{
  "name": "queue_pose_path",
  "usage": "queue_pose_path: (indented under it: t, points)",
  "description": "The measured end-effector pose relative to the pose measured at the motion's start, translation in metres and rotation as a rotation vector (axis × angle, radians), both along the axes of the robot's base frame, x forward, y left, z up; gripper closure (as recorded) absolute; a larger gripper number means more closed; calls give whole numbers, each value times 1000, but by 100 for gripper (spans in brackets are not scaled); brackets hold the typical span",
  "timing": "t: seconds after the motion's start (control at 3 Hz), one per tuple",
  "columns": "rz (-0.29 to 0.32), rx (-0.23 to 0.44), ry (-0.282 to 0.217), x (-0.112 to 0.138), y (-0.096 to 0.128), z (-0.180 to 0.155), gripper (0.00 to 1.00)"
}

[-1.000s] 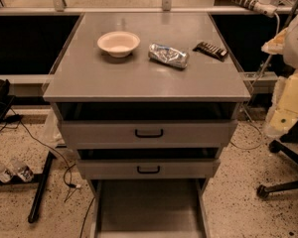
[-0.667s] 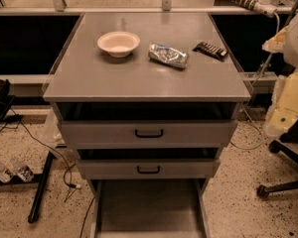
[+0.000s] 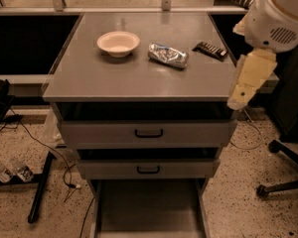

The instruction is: Place redbull can into bottom drawer

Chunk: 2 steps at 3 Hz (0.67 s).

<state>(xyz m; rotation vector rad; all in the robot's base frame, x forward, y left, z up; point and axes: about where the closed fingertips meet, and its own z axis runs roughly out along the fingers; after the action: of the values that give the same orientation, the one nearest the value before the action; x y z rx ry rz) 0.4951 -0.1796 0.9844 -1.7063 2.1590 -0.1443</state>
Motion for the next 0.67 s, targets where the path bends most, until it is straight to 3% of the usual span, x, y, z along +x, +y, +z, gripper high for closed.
queue_pose_path:
  t: [0.33, 0.67]
  points:
    - [38, 70, -55, 47, 16, 8, 0]
    - [62, 207, -132, 105, 25, 28, 0]
